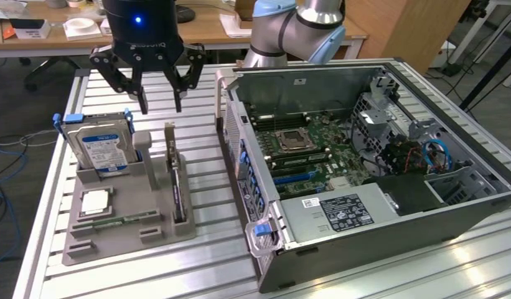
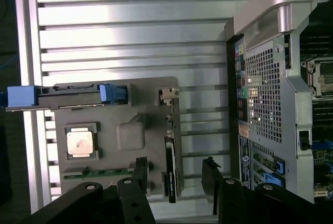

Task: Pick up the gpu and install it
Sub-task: 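Pick up the gpu and move the gpu toward the slot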

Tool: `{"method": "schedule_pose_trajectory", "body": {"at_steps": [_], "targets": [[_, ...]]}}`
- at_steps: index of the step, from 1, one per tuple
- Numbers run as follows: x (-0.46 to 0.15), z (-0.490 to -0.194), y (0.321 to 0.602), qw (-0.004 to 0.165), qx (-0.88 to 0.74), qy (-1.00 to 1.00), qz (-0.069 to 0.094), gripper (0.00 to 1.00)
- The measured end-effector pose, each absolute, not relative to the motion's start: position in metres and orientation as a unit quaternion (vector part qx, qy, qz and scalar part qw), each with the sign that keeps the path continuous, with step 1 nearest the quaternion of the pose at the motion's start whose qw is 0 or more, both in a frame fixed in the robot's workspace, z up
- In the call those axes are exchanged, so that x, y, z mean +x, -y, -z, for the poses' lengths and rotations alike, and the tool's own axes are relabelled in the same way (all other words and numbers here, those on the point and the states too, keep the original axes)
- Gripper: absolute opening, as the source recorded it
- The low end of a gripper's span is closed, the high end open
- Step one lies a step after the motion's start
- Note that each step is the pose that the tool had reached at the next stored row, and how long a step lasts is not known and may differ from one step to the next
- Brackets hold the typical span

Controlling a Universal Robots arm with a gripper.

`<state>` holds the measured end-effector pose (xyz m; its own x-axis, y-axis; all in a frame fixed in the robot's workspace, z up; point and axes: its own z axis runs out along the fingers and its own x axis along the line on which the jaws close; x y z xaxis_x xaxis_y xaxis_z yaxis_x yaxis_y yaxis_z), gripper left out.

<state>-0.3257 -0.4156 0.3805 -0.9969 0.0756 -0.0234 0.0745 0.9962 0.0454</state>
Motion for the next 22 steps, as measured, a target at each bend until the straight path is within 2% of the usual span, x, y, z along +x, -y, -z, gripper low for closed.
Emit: {"method": "schedule_pose_trajectory", "body": {"at_steps": [22], "targets": [[-0.3257, -0.3715, 0.4166, 0.013, 0.038, -0.999, -0.022, 0.55]]}}
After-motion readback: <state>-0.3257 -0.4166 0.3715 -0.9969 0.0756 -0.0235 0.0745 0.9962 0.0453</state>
